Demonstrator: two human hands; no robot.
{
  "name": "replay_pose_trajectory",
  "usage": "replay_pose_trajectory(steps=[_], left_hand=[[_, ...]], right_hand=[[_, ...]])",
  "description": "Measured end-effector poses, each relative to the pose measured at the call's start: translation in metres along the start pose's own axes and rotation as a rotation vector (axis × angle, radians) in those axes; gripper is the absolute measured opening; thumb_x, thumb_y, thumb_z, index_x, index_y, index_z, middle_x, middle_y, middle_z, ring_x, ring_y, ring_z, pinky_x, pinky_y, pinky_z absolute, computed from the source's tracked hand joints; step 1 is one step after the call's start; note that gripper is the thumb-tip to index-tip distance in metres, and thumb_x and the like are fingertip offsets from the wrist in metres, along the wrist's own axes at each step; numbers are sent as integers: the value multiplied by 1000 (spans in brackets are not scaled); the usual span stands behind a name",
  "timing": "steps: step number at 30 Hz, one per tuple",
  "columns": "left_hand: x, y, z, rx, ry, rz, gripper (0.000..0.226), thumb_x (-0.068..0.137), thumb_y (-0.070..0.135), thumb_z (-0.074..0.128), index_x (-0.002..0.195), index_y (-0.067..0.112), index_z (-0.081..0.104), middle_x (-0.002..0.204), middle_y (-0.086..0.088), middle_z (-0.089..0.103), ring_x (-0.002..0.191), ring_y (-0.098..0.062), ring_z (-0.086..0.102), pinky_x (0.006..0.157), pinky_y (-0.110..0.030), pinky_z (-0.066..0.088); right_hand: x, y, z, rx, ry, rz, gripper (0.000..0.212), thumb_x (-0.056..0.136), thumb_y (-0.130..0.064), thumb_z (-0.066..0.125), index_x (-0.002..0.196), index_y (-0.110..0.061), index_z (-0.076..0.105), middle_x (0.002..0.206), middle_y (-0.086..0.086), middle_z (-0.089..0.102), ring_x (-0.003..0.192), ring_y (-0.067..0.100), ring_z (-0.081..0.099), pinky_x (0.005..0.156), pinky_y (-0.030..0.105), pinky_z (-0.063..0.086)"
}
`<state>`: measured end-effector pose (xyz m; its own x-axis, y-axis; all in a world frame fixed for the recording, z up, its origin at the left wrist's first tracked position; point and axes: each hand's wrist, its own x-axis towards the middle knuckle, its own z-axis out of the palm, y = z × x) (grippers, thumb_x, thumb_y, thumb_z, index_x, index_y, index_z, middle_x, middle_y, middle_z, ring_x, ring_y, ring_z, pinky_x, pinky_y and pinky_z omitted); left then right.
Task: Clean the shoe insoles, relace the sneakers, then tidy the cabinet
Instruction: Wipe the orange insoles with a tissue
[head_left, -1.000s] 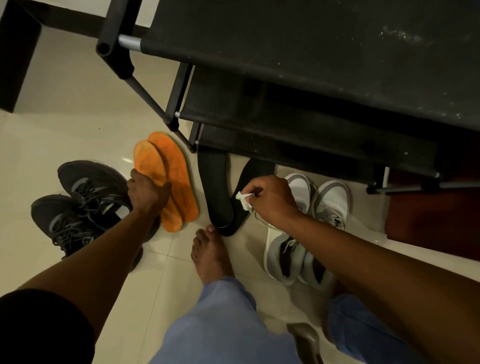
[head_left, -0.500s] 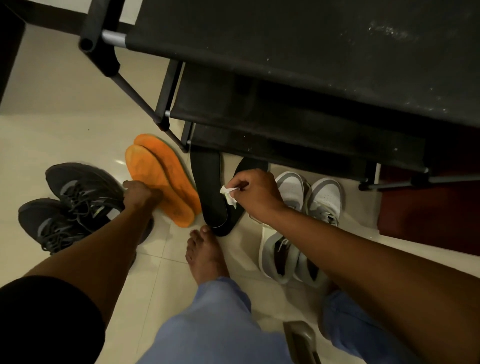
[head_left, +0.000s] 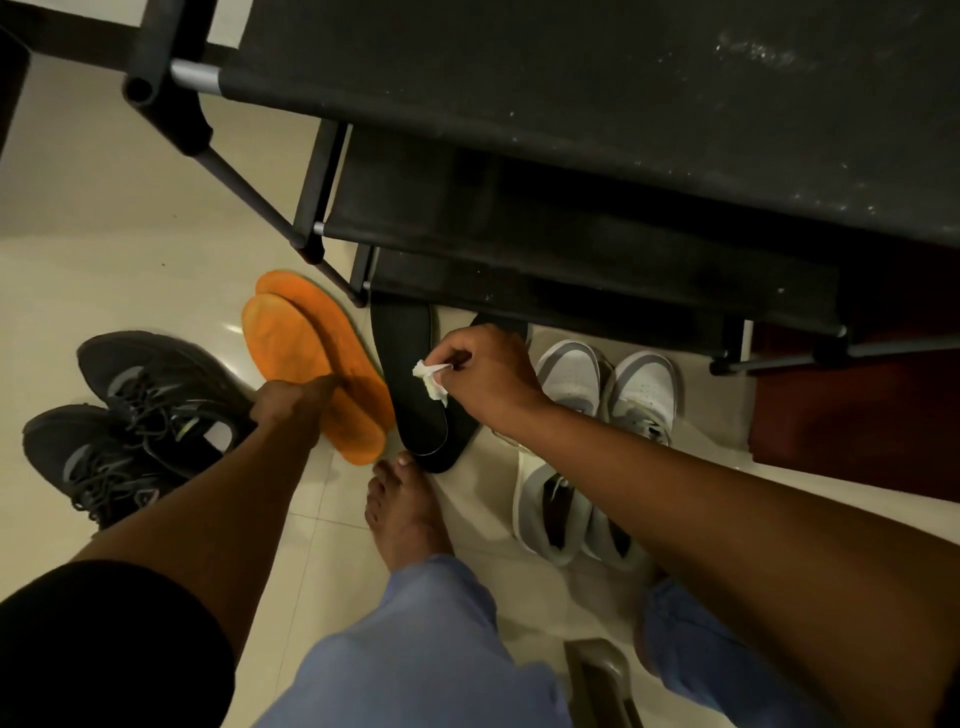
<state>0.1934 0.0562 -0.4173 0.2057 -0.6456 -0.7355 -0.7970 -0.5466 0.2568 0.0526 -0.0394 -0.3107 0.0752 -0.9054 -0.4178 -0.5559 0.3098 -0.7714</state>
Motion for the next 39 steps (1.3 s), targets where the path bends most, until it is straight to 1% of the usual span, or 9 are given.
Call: replay_pose_trajectory(steps=[1, 3, 5, 8, 11, 15, 20, 28, 39], left_hand=[[36, -35, 4, -372, 149, -115, 67, 101, 45, 45, 154, 24, 8, 166, -14, 20, 150, -37, 25, 124, -50, 25], [37, -52, 8, -129, 142, -235, 63, 99, 48, 44, 150, 30, 13, 162, -9, 22, 146, -35, 27, 122, -48, 26], [108, -101, 25, -170, 160, -155, 61, 94, 59, 46, 145, 41, 16, 155, -2, 24, 144, -33, 25, 120, -53, 27], [74, -102, -78, -553, 6, -291, 65, 85, 55, 75, 132, 39, 32, 124, -6, 54, 123, -42, 46, 106, -66, 40], [-45, -37, -179, -739, -166, -109, 56, 80, 20, 84, 124, 3, 54, 110, -23, 66, 103, -35, 61, 107, -60, 45], [-103, -19, -214, -726, -396, -41, 47, 94, 14, 70, 136, 0, 55, 117, -23, 72, 102, -38, 72, 91, -56, 57], [-180, 27, -258, -764, -425, 151, 39, 101, 32, 61, 132, 8, 60, 123, -25, 69, 97, -37, 72, 76, -49, 64], [-267, 94, -317, -899, -679, 386, 89, 95, 80, 26, 145, 12, 57, 123, -26, 62, 89, -33, 66, 85, -47, 57], [-363, 241, -313, -810, -522, 711, 75, 103, 67, 23, 134, 13, 66, 122, -29, 69, 108, -42, 70, 96, -52, 58]], right_hand=[[0, -2, 0, -1, 0, 2, 11, 88, -9, 76, 96, -15, 81, 95, -1, 77, 85, 9, 70, 70, 15, 52], [-2, -8, -1, 2, 1, 7, 12, 88, -9, 76, 96, -17, 81, 95, -2, 76, 85, 8, 69, 69, 15, 51], [-8, -19, -4, 14, 8, 15, 12, 88, -10, 76, 96, -18, 80, 95, -4, 76, 84, 5, 67, 69, 14, 48], [-24, -47, -14, 35, -23, -9, 12, 89, -12, 77, 98, -20, 80, 94, -8, 74, 78, -2, 63, 65, 7, 43], [-43, -82, -29, 29, -59, -87, 12, 90, -14, 77, 100, -19, 80, 97, -9, 74, 75, -7, 59, 59, 2, 42], [-73, -130, -56, 5, -53, -200, 14, 89, -12, 78, 102, -17, 80, 102, -5, 76, 78, -2, 63, 59, 0, 44], [-118, -178, -95, 3, 52, -326, 14, 88, -9, 76, 99, -17, 82, 100, -6, 77, 88, 4, 69, 73, 8, 52], [-191, -215, -159, -11, 394, -507, 15, 90, -10, 74, 101, -17, 81, 99, -3, 76, 89, 6, 67, 76, 13, 50], [-225, -217, -257, 78, 842, -620, 14, 90, -8, 73, 98, -17, 81, 91, -8, 72, 84, 3, 66, 71, 11, 49]])
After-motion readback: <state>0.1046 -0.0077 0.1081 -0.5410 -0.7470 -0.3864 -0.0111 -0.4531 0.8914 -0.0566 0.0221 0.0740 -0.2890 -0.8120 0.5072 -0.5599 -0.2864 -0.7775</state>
